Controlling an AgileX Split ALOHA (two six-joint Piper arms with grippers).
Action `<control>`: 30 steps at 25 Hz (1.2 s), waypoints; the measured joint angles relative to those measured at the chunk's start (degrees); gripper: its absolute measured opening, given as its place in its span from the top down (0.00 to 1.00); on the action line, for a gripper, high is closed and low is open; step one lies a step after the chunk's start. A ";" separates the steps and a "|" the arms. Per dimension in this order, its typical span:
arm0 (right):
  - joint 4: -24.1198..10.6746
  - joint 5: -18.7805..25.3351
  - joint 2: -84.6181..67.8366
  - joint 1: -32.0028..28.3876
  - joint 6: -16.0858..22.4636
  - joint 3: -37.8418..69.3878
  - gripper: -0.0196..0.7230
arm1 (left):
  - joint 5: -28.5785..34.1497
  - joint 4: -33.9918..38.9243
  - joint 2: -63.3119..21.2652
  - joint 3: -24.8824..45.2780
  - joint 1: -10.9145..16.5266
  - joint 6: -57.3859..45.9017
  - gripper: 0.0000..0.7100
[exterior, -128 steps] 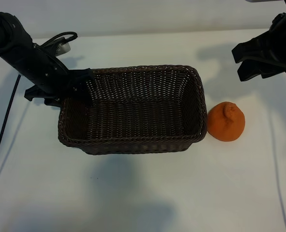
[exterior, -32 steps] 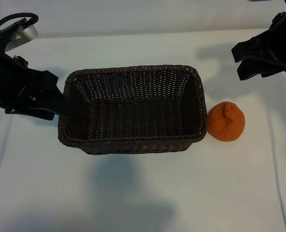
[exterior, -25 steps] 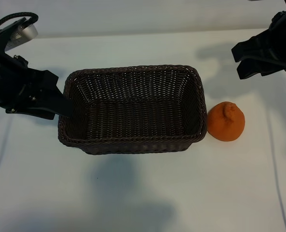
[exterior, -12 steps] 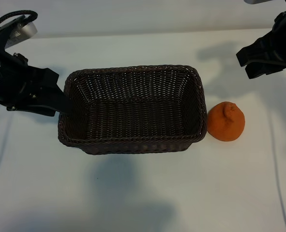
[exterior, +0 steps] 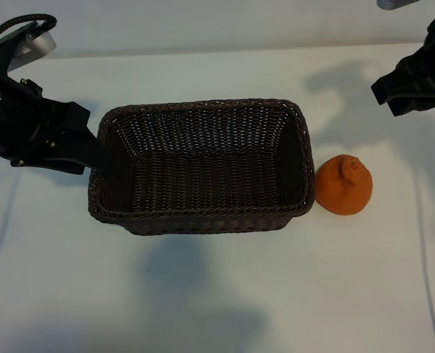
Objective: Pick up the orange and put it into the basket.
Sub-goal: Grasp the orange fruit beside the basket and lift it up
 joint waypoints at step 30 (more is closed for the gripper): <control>1.59 -3.10 13.70 0.00 3.04 0.00 0.26 | 0.00 -0.05 0.00 0.00 0.00 -0.07 0.36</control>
